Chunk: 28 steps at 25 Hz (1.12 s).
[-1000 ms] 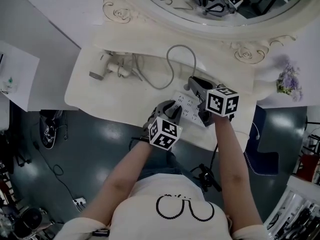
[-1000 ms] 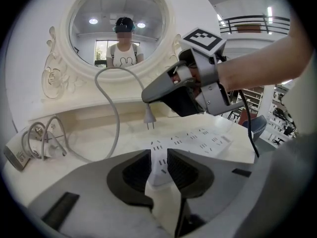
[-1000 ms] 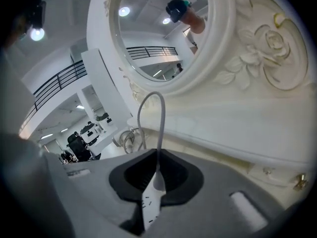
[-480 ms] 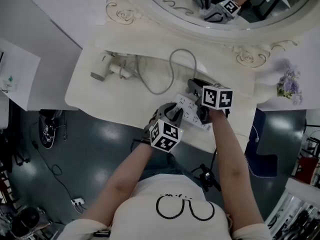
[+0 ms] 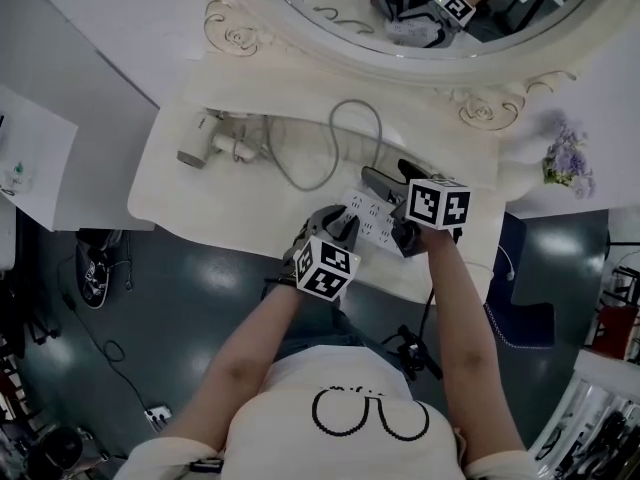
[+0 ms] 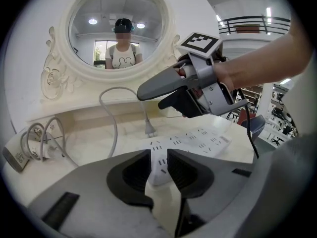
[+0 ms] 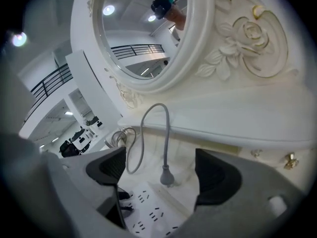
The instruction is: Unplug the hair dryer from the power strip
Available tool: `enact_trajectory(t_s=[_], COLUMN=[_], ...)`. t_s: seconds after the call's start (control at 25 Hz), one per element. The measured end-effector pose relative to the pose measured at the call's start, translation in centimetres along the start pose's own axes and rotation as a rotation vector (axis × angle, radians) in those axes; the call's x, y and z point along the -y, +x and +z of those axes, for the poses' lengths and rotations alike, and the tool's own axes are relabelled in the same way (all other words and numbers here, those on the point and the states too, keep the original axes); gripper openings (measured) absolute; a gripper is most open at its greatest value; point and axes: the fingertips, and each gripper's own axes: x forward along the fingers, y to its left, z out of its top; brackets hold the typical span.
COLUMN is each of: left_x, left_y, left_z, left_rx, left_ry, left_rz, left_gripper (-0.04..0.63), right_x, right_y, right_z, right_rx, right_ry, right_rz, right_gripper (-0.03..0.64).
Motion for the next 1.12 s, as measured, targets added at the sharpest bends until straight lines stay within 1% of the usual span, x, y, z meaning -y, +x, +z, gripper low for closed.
enact_trajectory(t_s=[0.08, 0.2, 0.32, 0.44, 0.6, 0.64, 0.68, 0.72, 0.76, 0.88, 1.04, 1.12], left_x=[0.1, 0.4, 0.3, 0.0, -0.4, -0.4, -0.4, -0.4, -0.5, -0.8, -1.7, -2.0], left_y=[-0.4, -1.9, -3.5, -4.9, -6.3, -6.6, -7.0, -7.5, -8.0, -9.7, -12.4, -14.4], left_z=[0.4, 2.2, 3.8, 4.6, 5.1, 5.3, 5.5, 5.8, 6.1, 7.2, 9.5, 10.7], left_rx=[0.000, 0.056, 0.101, 0.136, 0.164, 0.171, 0.180, 0.193, 0.208, 0.264, 0.372, 0.437], left_ry=[-0.011, -0.028, -0.024, -0.017, 0.003, 0.008, 0.012, 0.012, 0.008, -0.014, -0.014, -0.018], left_rz=[-0.020, -0.055, -0.067, -0.065, -0.047, -0.042, -0.037, -0.030, -0.021, 0.009, 0.072, 0.087], left_gripper=[0.101, 0.101, 0.100, 0.101, 0.101, 0.101, 0.100, 0.101, 0.101, 0.100, 0.100, 0.100], right_x=[-0.4, -1.2, -2.2, -3.0, -3.5, -3.5, -3.3, -3.2, -3.3, -4.2, -5.2, -5.7], right_y=[-1.1, -2.9, -4.8, -6.4, -8.4, -9.0, -9.8, -10.6, -11.5, -14.0, -17.1, -18.7], right_z=[0.3, 1.1, 1.9, 2.3, 2.2, 2.2, 2.3, 2.5, 2.8, 3.2, 3.1, 2.6], right_rx=[0.023, 0.070, 0.107, 0.135, 0.161, 0.174, 0.195, 0.226, 0.259, 0.341, 0.407, 0.441], right_ry=[0.007, 0.027, 0.020, -0.030, -0.122, -0.150, -0.179, -0.201, -0.209, -0.199, -0.253, -0.262], right_rz=[0.003, 0.018, 0.034, 0.020, -0.039, -0.071, -0.114, -0.153, -0.171, -0.157, -0.201, -0.218], right_gripper=[0.425, 0.425, 0.425, 0.423, 0.411, 0.366, 0.241, 0.052, 0.002, 0.000, 0.000, 0.000])
